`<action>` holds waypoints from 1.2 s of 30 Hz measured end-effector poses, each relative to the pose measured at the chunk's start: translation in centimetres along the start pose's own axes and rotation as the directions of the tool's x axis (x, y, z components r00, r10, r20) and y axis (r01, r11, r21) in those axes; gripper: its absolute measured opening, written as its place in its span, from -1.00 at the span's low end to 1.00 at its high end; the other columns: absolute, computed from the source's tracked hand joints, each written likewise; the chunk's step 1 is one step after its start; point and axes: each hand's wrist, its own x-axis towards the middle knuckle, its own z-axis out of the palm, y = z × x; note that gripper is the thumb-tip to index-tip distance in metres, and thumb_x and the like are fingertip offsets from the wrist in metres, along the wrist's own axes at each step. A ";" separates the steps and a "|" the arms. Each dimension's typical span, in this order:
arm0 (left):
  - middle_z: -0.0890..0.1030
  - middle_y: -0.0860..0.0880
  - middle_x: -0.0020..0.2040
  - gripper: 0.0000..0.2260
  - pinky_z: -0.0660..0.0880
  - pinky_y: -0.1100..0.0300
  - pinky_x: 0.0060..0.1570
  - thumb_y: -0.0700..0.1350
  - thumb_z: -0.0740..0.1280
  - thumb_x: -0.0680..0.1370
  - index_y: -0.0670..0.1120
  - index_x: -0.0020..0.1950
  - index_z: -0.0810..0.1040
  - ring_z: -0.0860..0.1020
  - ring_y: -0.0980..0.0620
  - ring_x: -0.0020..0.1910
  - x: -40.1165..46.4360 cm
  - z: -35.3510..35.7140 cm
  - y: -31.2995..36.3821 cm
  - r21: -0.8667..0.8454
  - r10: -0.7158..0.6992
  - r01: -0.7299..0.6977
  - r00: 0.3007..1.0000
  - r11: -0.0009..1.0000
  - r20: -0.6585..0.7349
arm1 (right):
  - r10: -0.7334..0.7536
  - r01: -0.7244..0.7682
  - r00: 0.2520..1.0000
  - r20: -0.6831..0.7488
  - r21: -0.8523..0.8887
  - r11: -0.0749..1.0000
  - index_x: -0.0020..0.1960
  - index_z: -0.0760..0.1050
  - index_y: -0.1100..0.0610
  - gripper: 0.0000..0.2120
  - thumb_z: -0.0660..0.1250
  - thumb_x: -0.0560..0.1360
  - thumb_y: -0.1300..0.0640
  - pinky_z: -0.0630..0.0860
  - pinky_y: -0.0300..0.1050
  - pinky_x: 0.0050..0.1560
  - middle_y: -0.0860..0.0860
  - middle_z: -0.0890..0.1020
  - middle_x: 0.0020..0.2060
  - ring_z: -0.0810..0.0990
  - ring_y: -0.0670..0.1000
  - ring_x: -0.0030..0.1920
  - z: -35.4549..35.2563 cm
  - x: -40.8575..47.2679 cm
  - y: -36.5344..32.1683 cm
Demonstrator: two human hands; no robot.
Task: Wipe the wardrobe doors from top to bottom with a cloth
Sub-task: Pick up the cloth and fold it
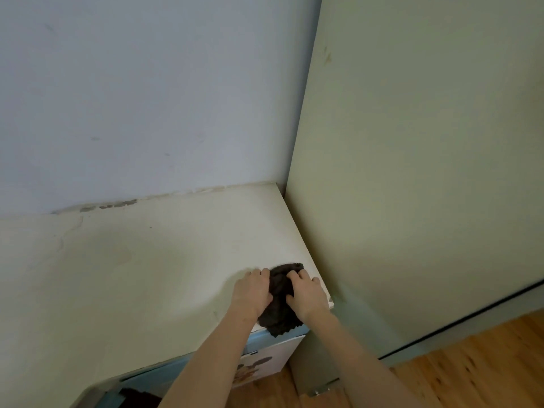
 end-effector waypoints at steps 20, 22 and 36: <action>0.53 -0.16 0.04 -0.62 0.42 0.06 -0.07 0.01 0.34 0.40 -0.12 0.12 0.36 0.53 -0.17 -0.01 -9.6 -8.6 9.2 -0.180 0.133 -0.142 0.989 0.973 -0.061 | 0.048 0.020 0.984 -0.170 0.377 0.926 0.17 0.33 0.21 -0.76 0.19 0.50 0.27 0.52 0.00 -0.02 0.15 0.56 0.07 0.56 0.14 0.04 -5.4 -10.5 3.1; 0.55 -0.16 0.05 -0.64 0.42 0.05 -0.06 -0.01 0.35 0.40 -0.12 0.11 0.38 0.52 -0.15 -0.02 -11.5 -9.7 11.6 -0.185 0.148 -0.163 0.985 0.969 -0.093 | -0.005 0.074 0.982 -0.187 0.365 0.928 0.16 0.33 0.22 -0.76 0.20 0.50 0.27 0.52 0.00 -0.04 0.17 0.57 0.06 0.56 0.15 0.03 -6.6 -12.4 4.5; 0.50 0.01 -0.05 -0.80 0.43 0.15 -0.07 -0.09 0.28 0.35 0.04 -0.03 0.48 0.52 -0.04 -0.03 -22.8 -12.4 30.6 -0.085 0.269 -0.329 0.873 0.941 -0.407 | -0.102 0.360 0.860 -0.500 0.454 0.815 0.27 0.24 0.09 -0.59 0.27 0.47 0.18 0.50 -0.01 0.04 0.01 0.47 0.15 0.53 0.04 0.13 -12.4 -26.3 17.1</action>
